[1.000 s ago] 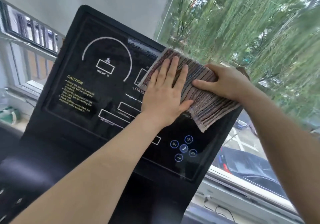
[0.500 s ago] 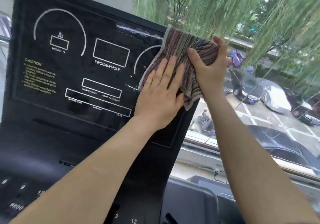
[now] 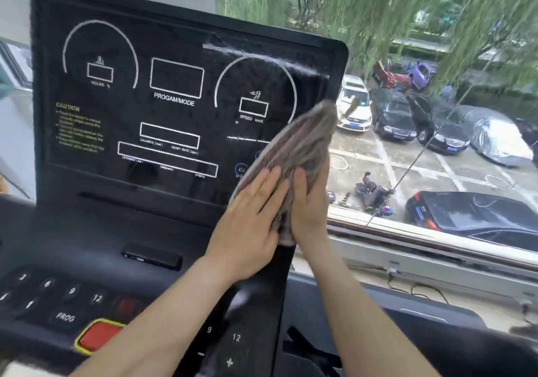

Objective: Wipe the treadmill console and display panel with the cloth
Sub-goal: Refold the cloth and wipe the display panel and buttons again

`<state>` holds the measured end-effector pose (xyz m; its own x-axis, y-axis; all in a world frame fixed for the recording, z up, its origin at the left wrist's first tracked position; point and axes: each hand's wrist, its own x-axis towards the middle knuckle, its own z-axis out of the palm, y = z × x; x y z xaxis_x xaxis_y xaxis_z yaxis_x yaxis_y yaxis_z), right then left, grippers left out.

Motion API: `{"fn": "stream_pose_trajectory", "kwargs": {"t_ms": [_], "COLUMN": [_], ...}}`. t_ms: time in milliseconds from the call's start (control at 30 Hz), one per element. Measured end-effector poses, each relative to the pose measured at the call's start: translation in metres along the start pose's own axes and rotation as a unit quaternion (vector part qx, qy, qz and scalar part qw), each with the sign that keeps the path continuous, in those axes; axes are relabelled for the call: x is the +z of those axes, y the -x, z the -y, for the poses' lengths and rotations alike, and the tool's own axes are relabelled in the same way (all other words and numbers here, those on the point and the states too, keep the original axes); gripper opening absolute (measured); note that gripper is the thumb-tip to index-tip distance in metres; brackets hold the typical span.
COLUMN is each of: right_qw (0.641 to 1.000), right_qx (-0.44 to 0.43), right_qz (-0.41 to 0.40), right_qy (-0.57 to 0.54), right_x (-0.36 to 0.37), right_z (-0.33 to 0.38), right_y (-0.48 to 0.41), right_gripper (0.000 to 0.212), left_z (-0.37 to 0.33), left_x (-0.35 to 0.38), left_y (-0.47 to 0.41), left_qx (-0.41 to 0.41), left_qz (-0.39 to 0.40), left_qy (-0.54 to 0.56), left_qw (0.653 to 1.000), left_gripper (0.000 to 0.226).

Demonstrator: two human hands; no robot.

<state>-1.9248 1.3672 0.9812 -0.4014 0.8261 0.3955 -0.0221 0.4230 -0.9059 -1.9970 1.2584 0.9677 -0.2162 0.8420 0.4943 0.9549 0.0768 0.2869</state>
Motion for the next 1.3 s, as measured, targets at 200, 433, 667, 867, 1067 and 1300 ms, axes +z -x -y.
{"fn": "stream_pose_trajectory", "kwargs": {"t_ms": [200, 433, 667, 867, 1067, 1300], "right_qw": [0.957, 0.915, 0.919, 0.847, 0.907, 0.901], "right_qx": [0.09, 0.022, 0.088, 0.035, -0.091, -0.218], "right_qz": [0.15, 0.313, 0.373, 0.453, 0.222, -0.079], "right_qy": [0.233, 0.252, 0.092, 0.275, 0.345, 0.365], "right_x": [-0.032, -0.078, -0.07, -0.077, -0.075, -0.008], "right_z": [-0.013, 0.066, 0.099, 0.095, 0.086, 0.055], "right_y": [0.061, 0.034, 0.023, 0.001, -0.017, 0.002], "right_gripper": [0.058, 0.016, 0.032, 0.025, 0.023, 0.017], "left_z": [-0.005, -0.02, -0.017, 0.019, 0.035, 0.025], "left_x": [0.014, -0.032, -0.059, -0.121, -0.141, -0.085], "left_y": [0.071, 0.035, 0.035, 0.036, 0.02, -0.042], "left_qx": [-0.048, -0.293, -0.358, -0.299, -0.272, -0.26], "left_qz": [0.042, -0.013, -0.056, 0.061, 0.088, -0.195], "left_qy": [0.075, 0.423, 0.587, 0.379, 0.27, -0.007], "left_qw": [0.995, 0.857, 0.724, 0.874, 0.919, 0.946], "left_gripper": [0.058, 0.053, 0.036, 0.013, 0.003, 0.032]}}
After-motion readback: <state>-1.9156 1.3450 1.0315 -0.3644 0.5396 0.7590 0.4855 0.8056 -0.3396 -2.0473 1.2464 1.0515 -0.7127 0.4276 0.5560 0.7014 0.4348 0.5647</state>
